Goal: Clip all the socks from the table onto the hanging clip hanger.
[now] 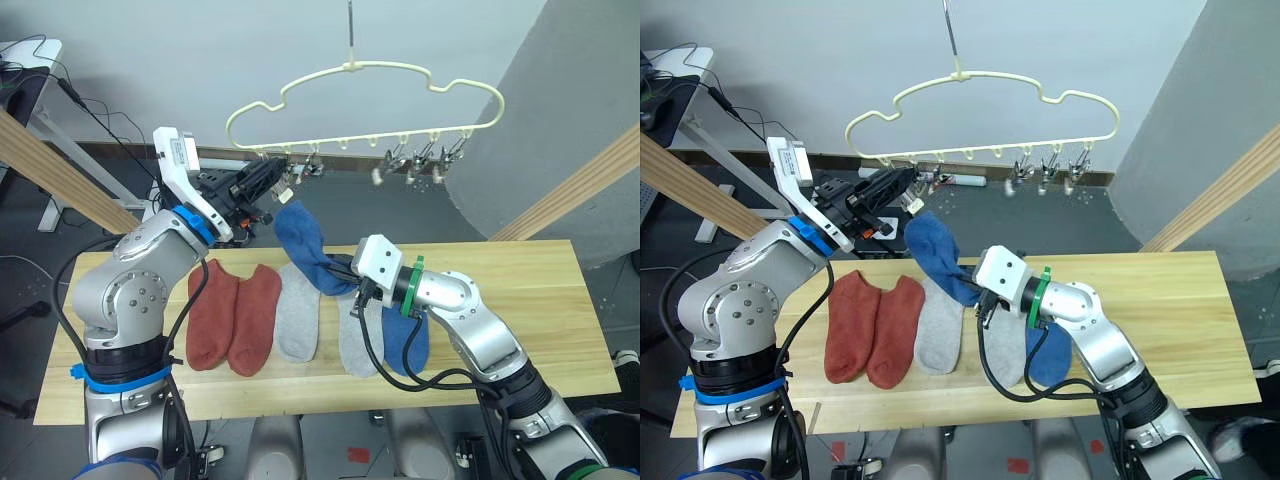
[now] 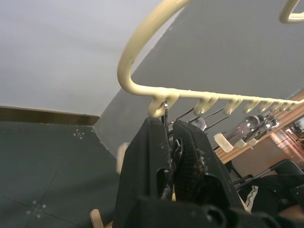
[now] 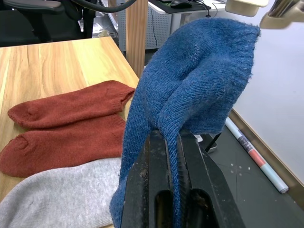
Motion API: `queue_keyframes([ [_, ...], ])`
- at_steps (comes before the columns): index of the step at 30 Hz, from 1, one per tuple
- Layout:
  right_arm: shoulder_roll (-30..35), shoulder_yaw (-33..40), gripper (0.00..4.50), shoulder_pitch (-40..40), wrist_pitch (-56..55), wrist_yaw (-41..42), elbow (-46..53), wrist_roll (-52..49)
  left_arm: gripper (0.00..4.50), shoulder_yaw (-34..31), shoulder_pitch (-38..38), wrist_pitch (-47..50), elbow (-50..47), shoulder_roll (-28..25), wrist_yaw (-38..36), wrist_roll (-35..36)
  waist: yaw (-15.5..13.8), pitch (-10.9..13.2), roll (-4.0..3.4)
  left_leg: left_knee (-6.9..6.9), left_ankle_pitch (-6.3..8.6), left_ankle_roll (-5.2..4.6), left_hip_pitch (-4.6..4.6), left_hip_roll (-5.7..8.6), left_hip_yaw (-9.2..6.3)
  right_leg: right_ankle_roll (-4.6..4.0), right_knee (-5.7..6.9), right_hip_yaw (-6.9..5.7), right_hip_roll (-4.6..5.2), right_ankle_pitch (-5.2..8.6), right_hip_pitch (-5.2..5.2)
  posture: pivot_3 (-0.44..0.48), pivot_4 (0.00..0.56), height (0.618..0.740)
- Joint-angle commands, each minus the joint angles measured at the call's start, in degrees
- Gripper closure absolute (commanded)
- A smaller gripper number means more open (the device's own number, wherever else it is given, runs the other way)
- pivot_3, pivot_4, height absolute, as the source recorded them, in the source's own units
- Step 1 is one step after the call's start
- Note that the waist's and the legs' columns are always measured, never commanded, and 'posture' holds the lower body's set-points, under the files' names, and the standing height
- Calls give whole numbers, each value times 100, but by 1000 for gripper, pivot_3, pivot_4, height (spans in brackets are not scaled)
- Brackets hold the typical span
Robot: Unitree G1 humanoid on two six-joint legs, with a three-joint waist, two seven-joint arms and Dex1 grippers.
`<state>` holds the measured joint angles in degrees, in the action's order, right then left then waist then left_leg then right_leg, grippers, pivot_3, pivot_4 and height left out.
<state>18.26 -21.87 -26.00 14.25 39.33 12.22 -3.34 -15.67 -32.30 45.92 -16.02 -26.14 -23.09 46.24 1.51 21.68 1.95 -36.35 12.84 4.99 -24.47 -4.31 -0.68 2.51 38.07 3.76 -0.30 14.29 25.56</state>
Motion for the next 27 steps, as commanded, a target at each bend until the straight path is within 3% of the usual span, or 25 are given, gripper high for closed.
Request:
queue_keyframes([
  [1,-112,-26,4500,-120,-147,122,90,-61,4335,-16,-23,-62,-364,-59,-23,102,-1,0,0,0,0,0,0,0,-1,0,0,-1,0,0,0,-17,387,740],
  [27,-502,161,4500,-399,-738,-23,-513,13,4335,-11,73,-55,-416,-91,-27,100,-3,0,0,-48,2,-3,-12,1,-15,-1,37,-10,0,-1,0,-6,384,740],
])
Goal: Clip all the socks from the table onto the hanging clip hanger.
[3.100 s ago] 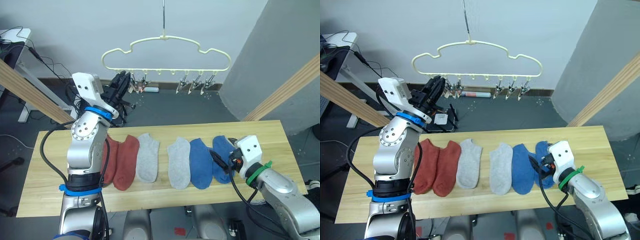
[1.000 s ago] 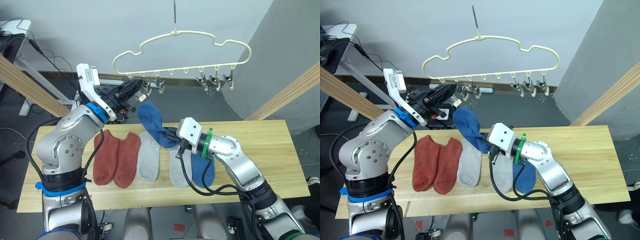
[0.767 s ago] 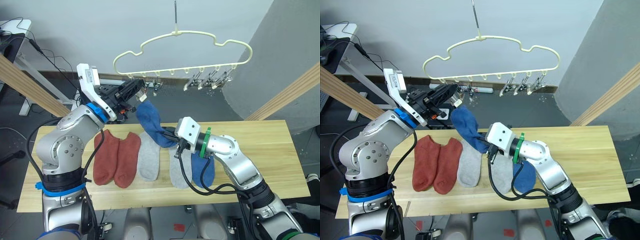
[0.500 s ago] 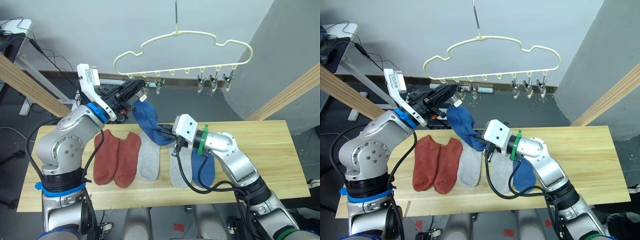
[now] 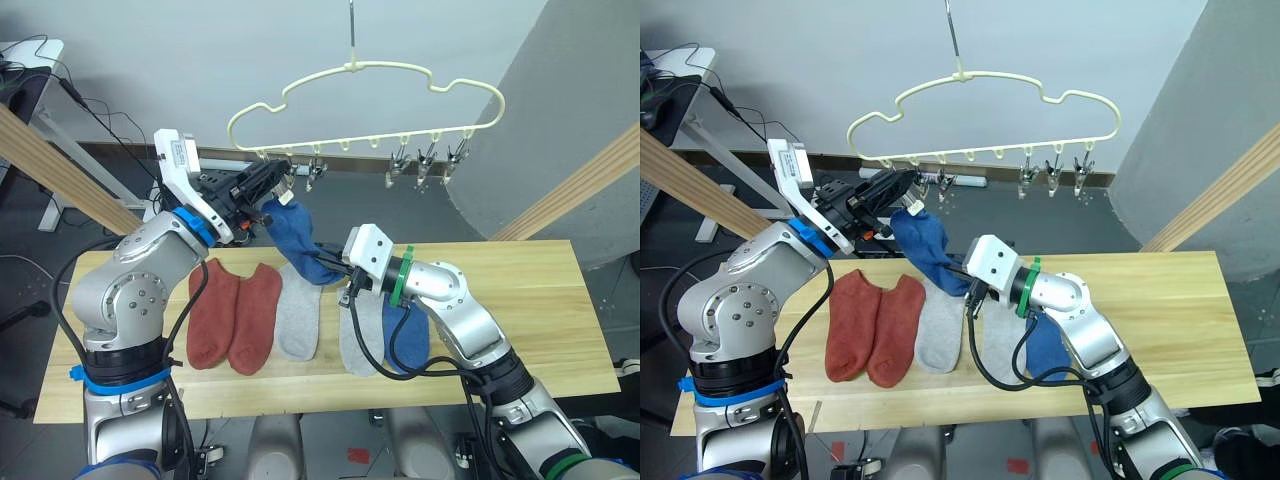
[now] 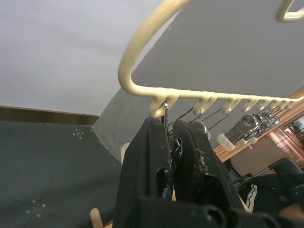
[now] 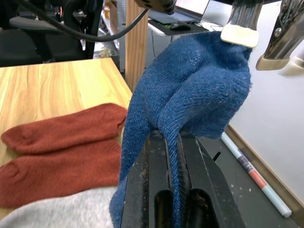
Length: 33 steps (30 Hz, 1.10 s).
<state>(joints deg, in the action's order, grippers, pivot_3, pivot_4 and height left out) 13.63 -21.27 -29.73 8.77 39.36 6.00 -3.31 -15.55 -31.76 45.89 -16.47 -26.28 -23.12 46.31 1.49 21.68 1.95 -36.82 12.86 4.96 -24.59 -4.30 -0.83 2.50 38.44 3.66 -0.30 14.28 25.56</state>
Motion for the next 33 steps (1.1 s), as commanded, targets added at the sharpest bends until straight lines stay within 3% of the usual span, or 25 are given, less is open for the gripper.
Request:
queue_keyframes([
  [1,-47,106,4500,-34,-208,-37,95,8,4335,-20,23,-53,-375,-81,-24,88,-1,0,0,-4,0,0,0,1,-1,0,5,0,0,0,0,-5,383,740],
  [5,-68,112,4500,-76,-244,-59,60,-8,4335,-60,16,-72,-335,-73,6,89,1,0,0,-13,8,-15,1,1,-6,0,22,-4,0,0,1,-5,382,740],
  [16,-101,58,4500,-179,-233,11,-63,-11,935,-54,198,-131,-341,-200,-121,0,3,0,0,-15,8,-15,2,1,-9,0,34,-5,-1,0,4,1,380,740],
  [21,-70,-22,4500,-177,-64,150,-79,-29,935,-2,310,-264,-362,-324,-177,-168,3,0,0,-15,8,-15,1,1,-10,0,35,-6,-1,0,5,4,379,740],
  [27,68,-177,2692,-74,203,169,24,209,897,-9,536,-458,-431,-424,-222,-377,2,0,0,-14,8,-15,1,1,-9,0,36,-4,-1,0,7,7,376,740],
  [33,565,92,2692,424,686,340,968,10,897,109,1021,-1017,-748,-583,-350,-916,-5,0,0,-13,7,-12,-2,1,-7,0,30,-1,0,1,10,12,375,740],
])
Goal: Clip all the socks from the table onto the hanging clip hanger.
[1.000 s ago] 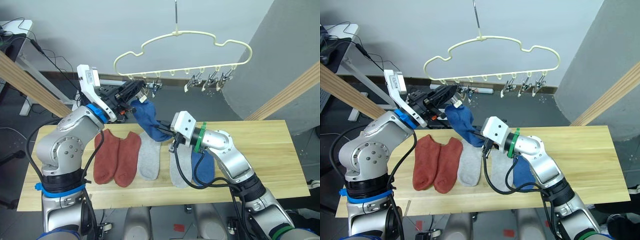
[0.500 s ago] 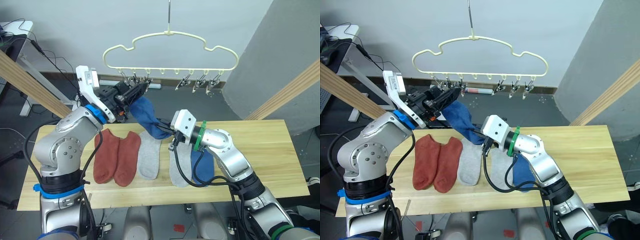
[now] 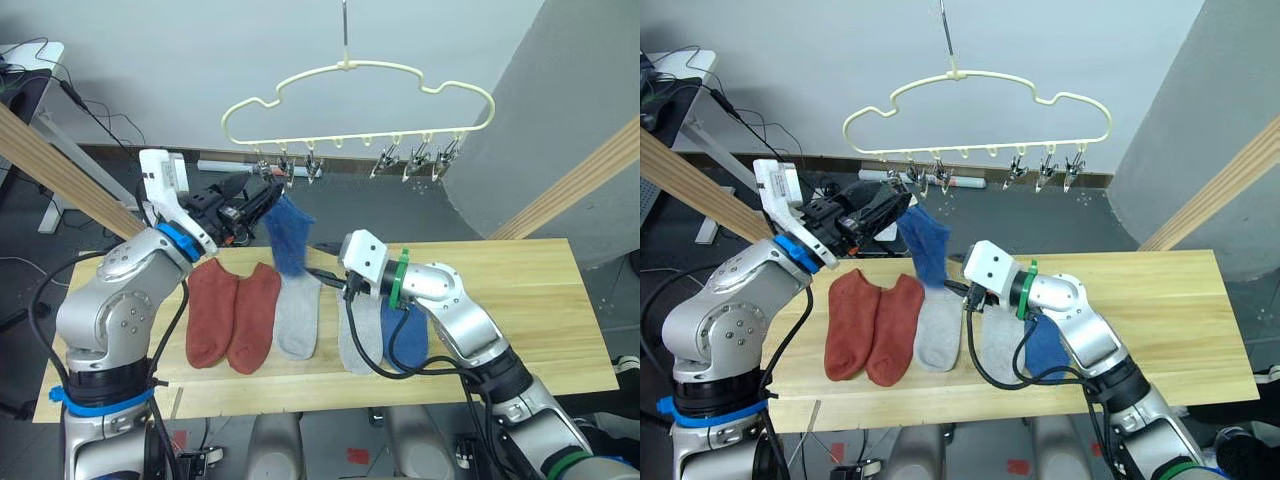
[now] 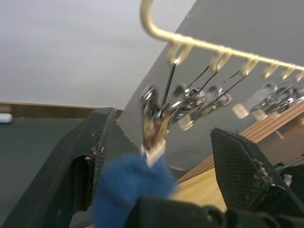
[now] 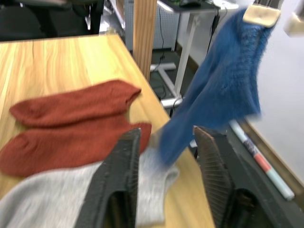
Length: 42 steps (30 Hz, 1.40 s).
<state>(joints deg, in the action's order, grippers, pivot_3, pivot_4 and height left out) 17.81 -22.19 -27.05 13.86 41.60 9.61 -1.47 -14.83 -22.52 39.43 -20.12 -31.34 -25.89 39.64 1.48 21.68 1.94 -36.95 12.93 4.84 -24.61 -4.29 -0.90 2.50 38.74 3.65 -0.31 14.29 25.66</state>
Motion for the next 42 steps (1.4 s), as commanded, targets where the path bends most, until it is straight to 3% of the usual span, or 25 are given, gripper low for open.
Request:
queue_keyframes([
  [1,271,271,2692,255,280,163,826,-251,897,113,172,-533,-445,-75,-65,-422,-10,0,0,0,-4,7,0,0,0,0,0,0,0,0,0,14,375,740],
  [9,982,836,2692,764,856,342,1977,-760,897,379,568,-1294,-815,242,178,-1125,-15,0,0,-1,3,-5,0,4,-2,26,8,2,1,16,1,13,376,740],
  [15,1329,2907,2692,969,2165,-2,3296,-2675,897,851,954,-2372,-703,822,471,-1993,-19,0,0,-2,3,-7,-5,15,3,5,3,9,11,3,1,-15,374,740],
  [18,1446,3286,2692,749,2748,-314,3491,-3239,897,1039,1009,-2563,-609,1033,432,-2105,0,-1,1,-2,2,-9,-4,19,-1,2,5,7,13,0,-1,-29,373,740],
  [28,1823,3422,2692,936,3145,-920,3812,-3586,897,1218,929,-3194,-157,1496,538,-2488,30,-1,0,-2,2,-13,-5,30,-4,28,3,14,15,16,0,-76,371,740],
  [33,1937,3403,2665,988,3114,-1046,3842,-3675,2022,1181,892,-3321,-42,1670,777,-2685,36,-1,1,-3,1,-15,-6,40,-5,30,1,15,25,16,0,-84,373,740],
  [42,2021,3369,2665,1013,3050,-1176,3857,-3747,2022,1057,542,-3222,300,1753,994,-2668,39,-1,1,-3,-1,-18,-6,44,-11,30,5,12,25,16,0,-94,373,740],
])
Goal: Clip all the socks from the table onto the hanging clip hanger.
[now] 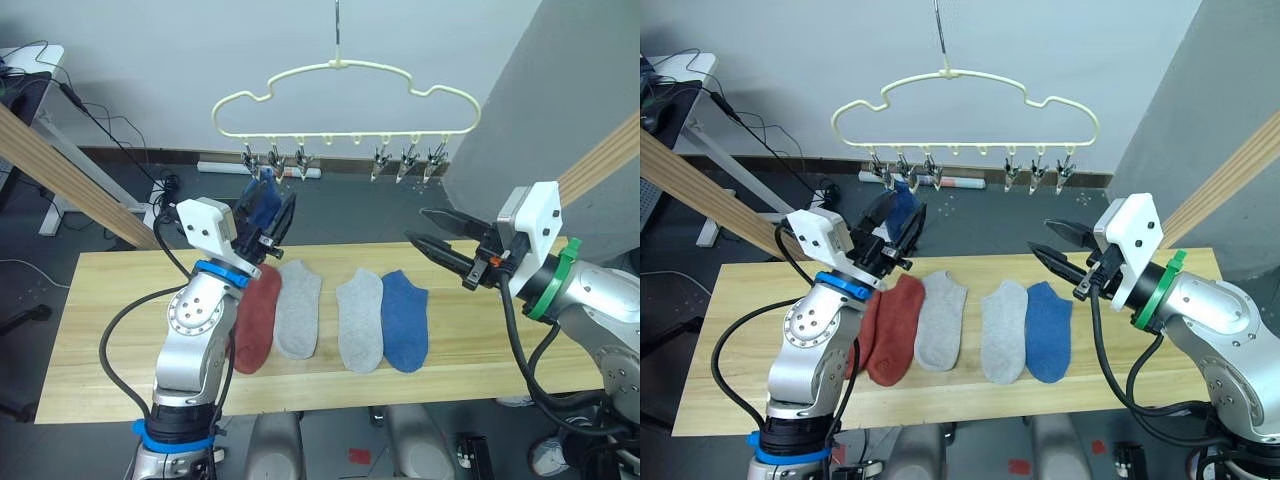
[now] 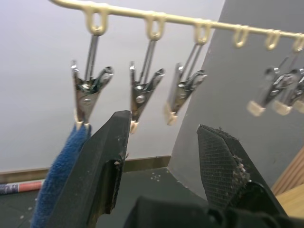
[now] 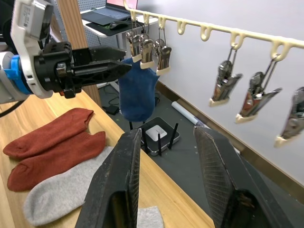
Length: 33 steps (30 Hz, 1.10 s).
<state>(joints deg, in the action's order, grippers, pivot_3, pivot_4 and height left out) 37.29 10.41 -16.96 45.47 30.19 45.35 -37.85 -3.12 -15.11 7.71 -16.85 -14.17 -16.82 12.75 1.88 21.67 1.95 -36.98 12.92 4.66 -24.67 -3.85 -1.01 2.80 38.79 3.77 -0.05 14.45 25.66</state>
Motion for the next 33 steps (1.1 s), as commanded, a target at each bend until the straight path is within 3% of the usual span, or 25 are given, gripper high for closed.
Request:
queue_keyframes([
  [1,84,107,2665,-7,-126,-44,268,-97,2022,-143,-288,-43,50,57,112,43,-1,0,0,0,0,-1,0,0,-3,0,1,-3,0,0,0,-94,373,740],
  [10,128,117,2665,-67,-167,-76,227,-114,2022,-115,-756,-242,532,59,-250,163,2,0,0,-1,-1,-1,-2,4,-7,0,0,-4,2,0,-1,-105,375,740],
  [19,176,174,2665,77,-207,-85,257,-154,2022,-236,-347,-79,-29,137,247,-60,11,0,0,0,-1,-1,-2,4,-7,1,-1,-4,3,0,-1,-112,375,740],
  [24,174,167,2665,120,-227,-101,260,-162,2022,-44,20,210,-371,67,82,76,15,0,0,-1,-1,-1,-1,4,-7,1,1,-4,4,0,-1,-109,376,740],
  [33,173,100,2665,106,-268,-90,217,-131,2022,5,-249,188,-57,133,1,89,13,0,0,-1,-2,-2,-1,5,-11,2,3,-7,3,1,-1,-104,374,740],
])
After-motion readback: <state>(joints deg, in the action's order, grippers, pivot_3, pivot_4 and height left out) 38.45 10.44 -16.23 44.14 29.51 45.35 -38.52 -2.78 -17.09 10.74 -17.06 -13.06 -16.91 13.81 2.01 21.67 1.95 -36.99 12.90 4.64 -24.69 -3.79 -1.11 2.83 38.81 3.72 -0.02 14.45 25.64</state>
